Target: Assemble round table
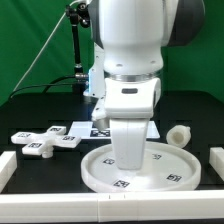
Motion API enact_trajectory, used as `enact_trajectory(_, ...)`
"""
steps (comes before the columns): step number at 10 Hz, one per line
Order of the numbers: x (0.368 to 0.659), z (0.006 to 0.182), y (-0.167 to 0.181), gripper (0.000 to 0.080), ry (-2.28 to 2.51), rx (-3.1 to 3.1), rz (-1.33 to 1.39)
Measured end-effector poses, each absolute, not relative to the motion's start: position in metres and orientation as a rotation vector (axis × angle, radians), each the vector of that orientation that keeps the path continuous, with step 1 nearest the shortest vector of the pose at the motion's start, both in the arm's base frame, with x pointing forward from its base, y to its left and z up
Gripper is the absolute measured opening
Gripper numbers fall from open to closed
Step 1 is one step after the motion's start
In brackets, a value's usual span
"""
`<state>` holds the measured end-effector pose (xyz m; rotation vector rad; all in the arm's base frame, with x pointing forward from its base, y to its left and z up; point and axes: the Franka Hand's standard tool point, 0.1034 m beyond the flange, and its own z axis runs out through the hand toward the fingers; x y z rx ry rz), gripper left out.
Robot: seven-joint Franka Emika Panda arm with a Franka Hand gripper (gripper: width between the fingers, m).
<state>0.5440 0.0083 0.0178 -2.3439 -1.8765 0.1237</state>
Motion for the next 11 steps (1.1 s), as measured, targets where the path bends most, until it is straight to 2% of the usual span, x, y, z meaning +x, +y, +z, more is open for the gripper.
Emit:
enact_trajectory(2,0.547,0.018,0.024,0.0416,-1.874,-2.35,0.123)
enact_trajectory(8,0.549,0.018,0.029,0.0416,-1.869,-2.357,0.118)
enact_trajectory(9,0.549,0.017,0.029,0.0587,-1.869,-2.357,0.118)
enact_trajectory(10,0.549,0.017,0.029,0.0635,-1.868,-2.357,0.118)
enact_trajectory(11,0.549,0.017,0.029,0.0635,-1.868,-2.357,0.118)
